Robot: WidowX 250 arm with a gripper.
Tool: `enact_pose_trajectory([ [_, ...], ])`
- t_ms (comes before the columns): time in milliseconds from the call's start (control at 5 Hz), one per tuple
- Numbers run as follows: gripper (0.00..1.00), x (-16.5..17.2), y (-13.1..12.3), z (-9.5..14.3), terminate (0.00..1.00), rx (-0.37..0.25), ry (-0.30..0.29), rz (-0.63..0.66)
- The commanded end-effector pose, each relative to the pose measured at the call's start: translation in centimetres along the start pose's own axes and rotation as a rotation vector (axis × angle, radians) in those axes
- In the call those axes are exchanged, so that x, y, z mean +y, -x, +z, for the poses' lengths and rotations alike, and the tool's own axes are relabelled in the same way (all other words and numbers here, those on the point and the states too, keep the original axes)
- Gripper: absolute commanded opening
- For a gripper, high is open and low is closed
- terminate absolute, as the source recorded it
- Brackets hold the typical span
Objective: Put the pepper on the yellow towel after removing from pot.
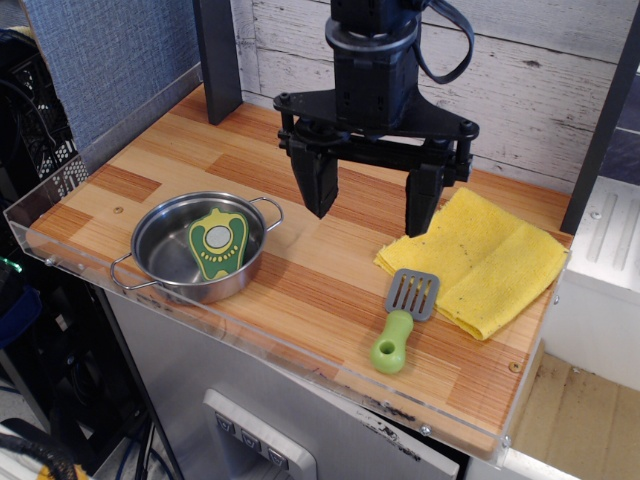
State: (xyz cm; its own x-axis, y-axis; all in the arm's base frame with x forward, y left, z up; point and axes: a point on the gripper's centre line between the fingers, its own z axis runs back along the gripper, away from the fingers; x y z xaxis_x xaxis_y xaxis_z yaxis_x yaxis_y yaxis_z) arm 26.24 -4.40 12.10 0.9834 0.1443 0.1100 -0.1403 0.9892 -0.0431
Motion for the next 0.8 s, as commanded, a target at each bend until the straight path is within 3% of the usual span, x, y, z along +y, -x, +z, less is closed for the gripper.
enact_pose_trajectory([
  [0,1.0,0.0,0.0,0.0,0.0,0.0,0.0,0.0],
  [200,1.0,1.5,-0.7,-1.3,0.0,0.011,-0.008,0.024],
  [600,1.0,10.2,-1.5,-4.9,0.0,0.046,-0.088,0.079],
])
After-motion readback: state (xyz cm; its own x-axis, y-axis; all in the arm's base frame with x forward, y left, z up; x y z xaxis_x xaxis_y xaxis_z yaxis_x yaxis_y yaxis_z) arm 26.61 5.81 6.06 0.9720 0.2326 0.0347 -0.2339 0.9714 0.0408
